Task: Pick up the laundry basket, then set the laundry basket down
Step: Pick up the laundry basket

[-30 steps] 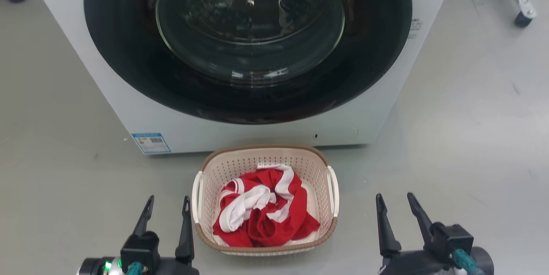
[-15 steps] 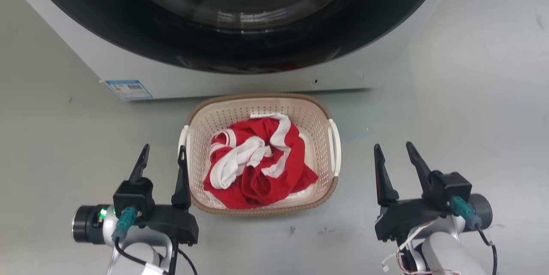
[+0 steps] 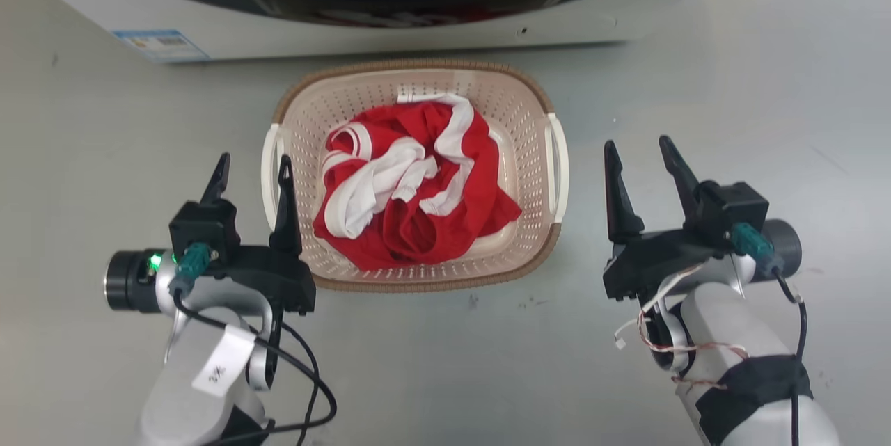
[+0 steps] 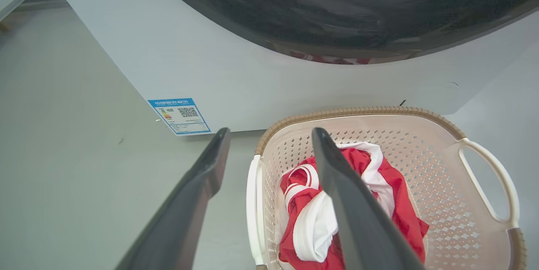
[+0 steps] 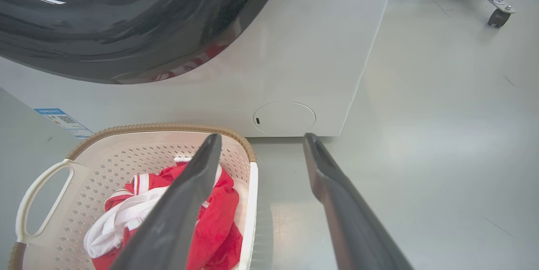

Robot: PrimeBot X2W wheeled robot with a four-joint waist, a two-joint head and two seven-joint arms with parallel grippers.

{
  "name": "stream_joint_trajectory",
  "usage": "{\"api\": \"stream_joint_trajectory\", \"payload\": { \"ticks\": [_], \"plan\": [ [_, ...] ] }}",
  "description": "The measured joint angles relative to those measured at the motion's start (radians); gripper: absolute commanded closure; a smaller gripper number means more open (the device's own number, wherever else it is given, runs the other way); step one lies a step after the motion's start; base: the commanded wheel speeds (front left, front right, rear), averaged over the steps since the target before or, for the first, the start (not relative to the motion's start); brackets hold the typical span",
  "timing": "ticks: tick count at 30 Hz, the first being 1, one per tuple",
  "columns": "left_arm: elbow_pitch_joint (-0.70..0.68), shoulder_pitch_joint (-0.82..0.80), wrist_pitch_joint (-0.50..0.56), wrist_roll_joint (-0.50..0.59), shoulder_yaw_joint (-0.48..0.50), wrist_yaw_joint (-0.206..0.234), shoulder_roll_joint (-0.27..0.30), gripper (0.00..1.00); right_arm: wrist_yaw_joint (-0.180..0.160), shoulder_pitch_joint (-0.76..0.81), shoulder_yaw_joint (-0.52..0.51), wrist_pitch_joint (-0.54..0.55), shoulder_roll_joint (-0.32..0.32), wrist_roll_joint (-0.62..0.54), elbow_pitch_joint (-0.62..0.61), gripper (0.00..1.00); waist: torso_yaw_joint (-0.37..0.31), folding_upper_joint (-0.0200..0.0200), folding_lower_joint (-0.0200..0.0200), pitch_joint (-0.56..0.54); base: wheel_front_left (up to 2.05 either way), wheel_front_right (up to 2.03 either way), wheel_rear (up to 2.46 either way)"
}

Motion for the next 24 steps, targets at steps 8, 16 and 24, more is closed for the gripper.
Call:
{"api": "stream_joint_trajectory", "payload": {
  "ticks": [8, 16, 24],
  "plan": [
    [0.059, -0.122, 0.017, -0.035, 0.021, -0.008, -0.002, 0.00, 0.000, -0.135, 0.019, -0.002, -0.003, 0.012, 0.068, 0.00, 0.005, 0.0000, 0.0000, 0.120, 0.00, 0.00, 0.00],
    [0.137, -0.219, 0.024, -0.035, 0.020, -0.009, -0.006, 0.00, 0.000, -0.227, 0.056, -0.004, -0.005, 0.055, 0.145, 0.00, 0.010, 0.0000, 0.0000, 0.234, 0.00, 0.00, 0.00],
    [0.218, -0.261, 0.021, -0.034, 0.022, -0.015, -0.006, 0.00, -0.002, -0.269, 0.095, -0.004, -0.007, 0.096, 0.197, 0.00, 0.022, 0.0000, -0.0001, 0.301, 0.00, 0.00, 0.00]
  ]
}}
